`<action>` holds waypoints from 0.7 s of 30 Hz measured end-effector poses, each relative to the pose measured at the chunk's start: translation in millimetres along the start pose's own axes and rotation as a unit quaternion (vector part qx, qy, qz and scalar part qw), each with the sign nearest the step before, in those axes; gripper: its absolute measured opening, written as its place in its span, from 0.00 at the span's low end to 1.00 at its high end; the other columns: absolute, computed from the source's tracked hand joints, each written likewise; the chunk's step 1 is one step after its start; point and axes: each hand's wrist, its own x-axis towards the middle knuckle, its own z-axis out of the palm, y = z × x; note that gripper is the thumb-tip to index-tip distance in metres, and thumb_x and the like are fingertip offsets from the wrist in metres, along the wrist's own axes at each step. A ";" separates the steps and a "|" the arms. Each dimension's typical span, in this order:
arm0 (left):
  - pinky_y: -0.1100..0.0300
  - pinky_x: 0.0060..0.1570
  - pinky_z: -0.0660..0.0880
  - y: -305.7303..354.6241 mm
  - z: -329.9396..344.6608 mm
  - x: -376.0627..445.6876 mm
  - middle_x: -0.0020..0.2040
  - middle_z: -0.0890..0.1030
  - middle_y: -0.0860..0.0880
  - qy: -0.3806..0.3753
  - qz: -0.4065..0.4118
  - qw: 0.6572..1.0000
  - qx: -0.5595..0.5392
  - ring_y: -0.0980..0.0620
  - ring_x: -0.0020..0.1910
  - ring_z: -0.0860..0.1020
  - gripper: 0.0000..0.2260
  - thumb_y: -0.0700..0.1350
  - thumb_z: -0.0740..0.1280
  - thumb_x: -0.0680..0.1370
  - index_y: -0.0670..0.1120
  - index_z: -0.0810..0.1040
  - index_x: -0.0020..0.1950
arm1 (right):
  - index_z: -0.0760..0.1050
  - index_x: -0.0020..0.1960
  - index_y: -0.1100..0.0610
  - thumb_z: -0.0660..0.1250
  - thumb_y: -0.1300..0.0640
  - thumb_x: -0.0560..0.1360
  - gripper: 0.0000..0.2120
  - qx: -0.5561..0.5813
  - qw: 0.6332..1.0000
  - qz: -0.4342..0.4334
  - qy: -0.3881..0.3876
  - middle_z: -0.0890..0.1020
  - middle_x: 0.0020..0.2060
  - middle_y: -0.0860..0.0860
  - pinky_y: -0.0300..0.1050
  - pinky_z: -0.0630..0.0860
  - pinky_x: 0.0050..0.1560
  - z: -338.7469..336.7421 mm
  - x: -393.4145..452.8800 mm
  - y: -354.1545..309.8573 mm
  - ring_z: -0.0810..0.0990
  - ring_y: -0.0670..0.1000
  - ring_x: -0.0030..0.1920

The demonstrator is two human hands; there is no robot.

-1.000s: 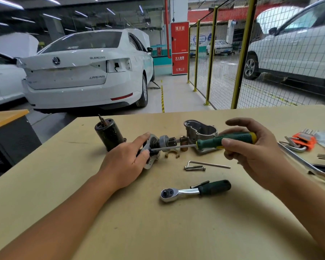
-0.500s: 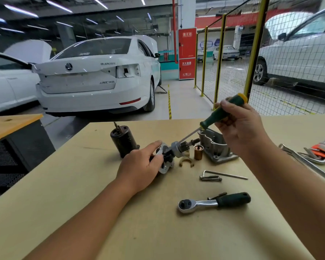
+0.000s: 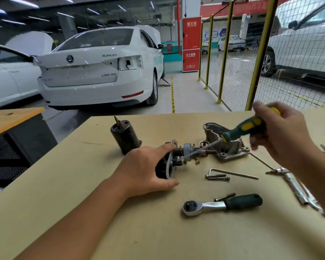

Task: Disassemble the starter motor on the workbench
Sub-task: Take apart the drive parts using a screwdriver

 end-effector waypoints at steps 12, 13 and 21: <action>0.64 0.43 0.74 -1.6 0.5 -2.6 0.47 0.79 0.60 -0.003 -0.074 0.997 -0.037 0.59 0.44 0.78 0.36 0.76 0.73 0.57 0.61 0.68 0.57 | 0.81 0.52 0.58 0.88 0.50 0.52 0.33 -0.001 0.987 0.101 -0.127 0.80 0.39 0.56 0.45 0.73 0.31 -59.9 -33.7 40.2 0.75 0.53 0.32; 0.60 0.42 0.74 -0.9 0.7 -2.9 0.44 0.78 0.59 0.004 -0.067 0.998 -0.020 0.58 0.42 0.76 0.35 0.77 0.72 0.58 0.58 0.71 0.55 | 0.80 0.53 0.59 0.88 0.51 0.53 0.32 0.003 0.986 0.103 -0.131 0.80 0.39 0.56 0.46 0.73 0.32 -61.3 -32.1 41.1 0.76 0.53 0.34; 0.53 0.43 0.76 7.3 5.5 -4.2 0.40 0.80 0.54 0.037 -0.063 0.996 0.050 0.53 0.41 0.74 0.35 0.78 0.68 0.60 0.48 0.81 0.47 | 0.75 0.71 0.51 0.81 0.43 0.66 0.36 -0.059 0.963 0.169 -0.199 0.80 0.41 0.63 0.44 0.70 0.31 -78.0 -29.0 36.9 0.70 0.53 0.26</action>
